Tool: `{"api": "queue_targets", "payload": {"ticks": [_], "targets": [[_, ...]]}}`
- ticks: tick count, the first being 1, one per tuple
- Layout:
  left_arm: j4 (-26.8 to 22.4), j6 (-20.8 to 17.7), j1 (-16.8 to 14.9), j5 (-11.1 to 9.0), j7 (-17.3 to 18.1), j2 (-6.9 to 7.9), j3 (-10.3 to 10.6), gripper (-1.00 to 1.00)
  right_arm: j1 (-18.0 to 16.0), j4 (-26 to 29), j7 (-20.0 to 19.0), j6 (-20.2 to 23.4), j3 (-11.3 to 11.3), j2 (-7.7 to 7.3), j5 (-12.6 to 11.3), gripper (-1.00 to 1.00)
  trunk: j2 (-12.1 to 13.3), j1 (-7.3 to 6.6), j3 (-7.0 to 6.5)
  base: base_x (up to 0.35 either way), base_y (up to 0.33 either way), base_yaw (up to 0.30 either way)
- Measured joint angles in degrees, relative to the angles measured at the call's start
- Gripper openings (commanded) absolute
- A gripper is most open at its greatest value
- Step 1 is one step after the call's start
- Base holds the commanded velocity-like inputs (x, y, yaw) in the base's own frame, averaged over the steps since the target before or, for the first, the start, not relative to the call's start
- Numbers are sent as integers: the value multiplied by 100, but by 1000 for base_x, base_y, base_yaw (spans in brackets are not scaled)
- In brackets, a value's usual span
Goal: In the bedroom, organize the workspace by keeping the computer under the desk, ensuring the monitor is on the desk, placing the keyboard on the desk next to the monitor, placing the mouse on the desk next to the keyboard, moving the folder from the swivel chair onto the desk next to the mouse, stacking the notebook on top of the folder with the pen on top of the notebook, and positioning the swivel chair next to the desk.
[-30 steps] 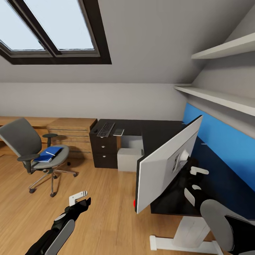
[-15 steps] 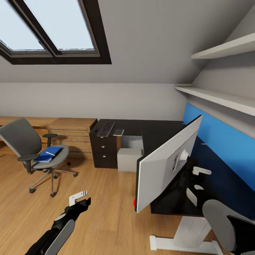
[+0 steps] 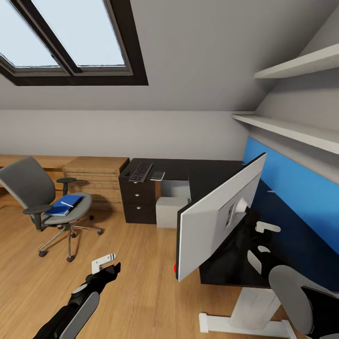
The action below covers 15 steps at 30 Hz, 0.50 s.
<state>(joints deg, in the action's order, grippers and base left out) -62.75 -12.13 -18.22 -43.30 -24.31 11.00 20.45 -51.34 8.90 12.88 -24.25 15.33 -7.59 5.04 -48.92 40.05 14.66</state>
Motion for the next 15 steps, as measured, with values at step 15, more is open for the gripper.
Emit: {"api": "queue_targets", "payload": {"ticks": [15], "targets": [[4, 3, -2, 10, 1, 0, 6, 100, -2, 11, -10, 16, 40, 22, 66, -100, -1, -1, 0, 48, -112, 0]]}}
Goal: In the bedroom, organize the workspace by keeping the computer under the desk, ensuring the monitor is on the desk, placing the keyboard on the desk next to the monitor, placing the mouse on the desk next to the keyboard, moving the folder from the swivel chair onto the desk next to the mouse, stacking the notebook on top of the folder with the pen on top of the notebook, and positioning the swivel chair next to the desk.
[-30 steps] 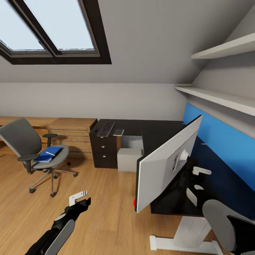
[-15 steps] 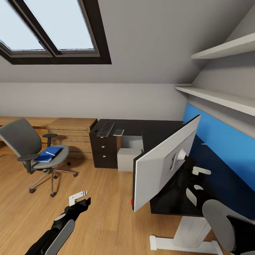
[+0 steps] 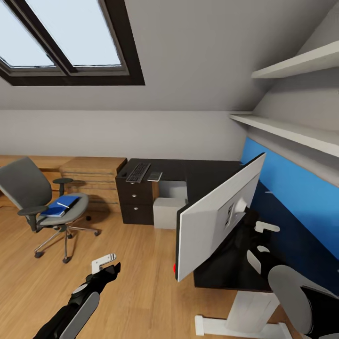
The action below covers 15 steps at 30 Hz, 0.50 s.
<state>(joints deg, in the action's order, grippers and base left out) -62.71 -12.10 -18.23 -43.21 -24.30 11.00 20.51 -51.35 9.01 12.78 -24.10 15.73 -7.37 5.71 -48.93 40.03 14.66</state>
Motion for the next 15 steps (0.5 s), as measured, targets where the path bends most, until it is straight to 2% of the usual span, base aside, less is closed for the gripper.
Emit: {"api": "queue_targets", "payload": {"ticks": [15], "targets": [[1, 0, 3, 7, 2, 0, 5, 100, -2, 2, -17, 8, 22, 1, 51, -100, -1, 0, -1, 151, -274, -33]]}}
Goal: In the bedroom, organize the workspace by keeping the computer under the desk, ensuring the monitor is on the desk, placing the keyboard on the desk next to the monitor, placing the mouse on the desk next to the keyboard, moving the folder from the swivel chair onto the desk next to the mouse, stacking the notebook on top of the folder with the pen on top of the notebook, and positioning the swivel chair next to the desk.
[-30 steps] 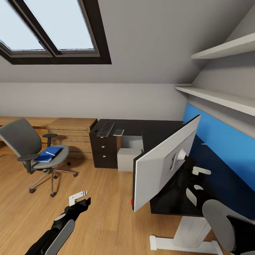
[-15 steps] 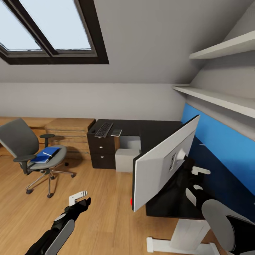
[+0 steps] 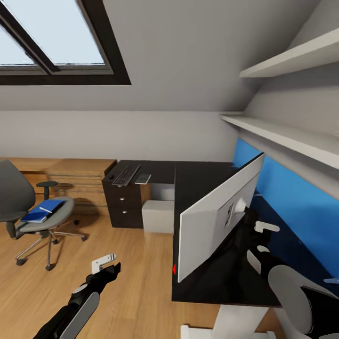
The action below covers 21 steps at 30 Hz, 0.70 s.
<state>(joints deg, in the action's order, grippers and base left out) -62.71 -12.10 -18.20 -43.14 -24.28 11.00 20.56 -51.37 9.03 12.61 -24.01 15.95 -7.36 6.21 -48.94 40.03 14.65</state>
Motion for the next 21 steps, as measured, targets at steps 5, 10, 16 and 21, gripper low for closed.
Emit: {"api": "queue_targets", "payload": {"ticks": [5, 10, 16, 21], "targets": [[0, 0, -2, -5, 0, 0, 0, 100, 0, 1, -4, 2, 1, 0, 4, -100, 0, 0, 0, 154, -255, -2], [-2, -1, -1, -4, -4, 0, -1, 100, 2, 1, 2, 2, -3, -1, -15, -100, 0, 1, 0, 119, -177, 0], [-2, -2, -2, -8, -10, 0, -1, 100, 1, 0, -7, 2, -11, -2, -14, -100, 0, 1, 0, 34, -22, 0], [-2, -2, -2, -5, -10, 0, -2, 100, 0, 8, 4, 17, -24, -2, -21, -100, 0, -1, 0, 209, -68, 0]]}}
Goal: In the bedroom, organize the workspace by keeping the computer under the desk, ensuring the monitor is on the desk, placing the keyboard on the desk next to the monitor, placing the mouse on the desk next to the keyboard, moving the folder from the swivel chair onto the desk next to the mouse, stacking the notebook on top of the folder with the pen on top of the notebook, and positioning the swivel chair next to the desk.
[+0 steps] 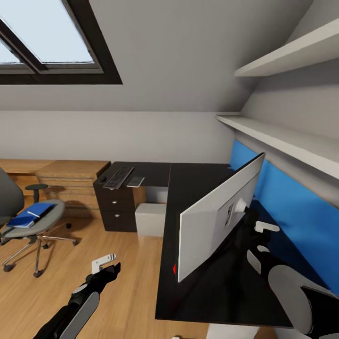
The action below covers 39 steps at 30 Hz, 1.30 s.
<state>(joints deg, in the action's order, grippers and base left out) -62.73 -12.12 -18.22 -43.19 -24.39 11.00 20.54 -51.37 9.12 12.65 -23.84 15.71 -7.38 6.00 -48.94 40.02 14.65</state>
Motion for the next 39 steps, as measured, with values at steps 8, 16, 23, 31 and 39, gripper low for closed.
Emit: {"api": "queue_targets", "payload": {"ticks": [8, 16, 23, 31, 39], "targets": [[0, -1, -1, -10, -1, 0, 0, 100, 2, -14, -5, -25, 1, 0, -21, -100, 1, 2, 1, 113, -63, 0], [2, -1, -1, -20, 8, 0, 5, 100, 1, -16, -2, -27, 0, -1, -22, -100, 2, 3, 1, 3, -2, 0], [5, 0, 1, -21, 9, 0, 6, 100, 1, -16, 1, -30, 2, 0, -19, -100, 1, 1, 0, 90, -114, 0], [4, -1, 0, -12, 8, 0, 0, 100, 1, -21, 10, -37, -28, -2, -71, -100, 0, 0, 1, 188, -38, 0], [0, 0, 0, -3, 12, 1, -1, 100, 2, -17, 0, -32, -6, -2, -40, -100, 0, 0, 0, 257, -22, 0]]}}
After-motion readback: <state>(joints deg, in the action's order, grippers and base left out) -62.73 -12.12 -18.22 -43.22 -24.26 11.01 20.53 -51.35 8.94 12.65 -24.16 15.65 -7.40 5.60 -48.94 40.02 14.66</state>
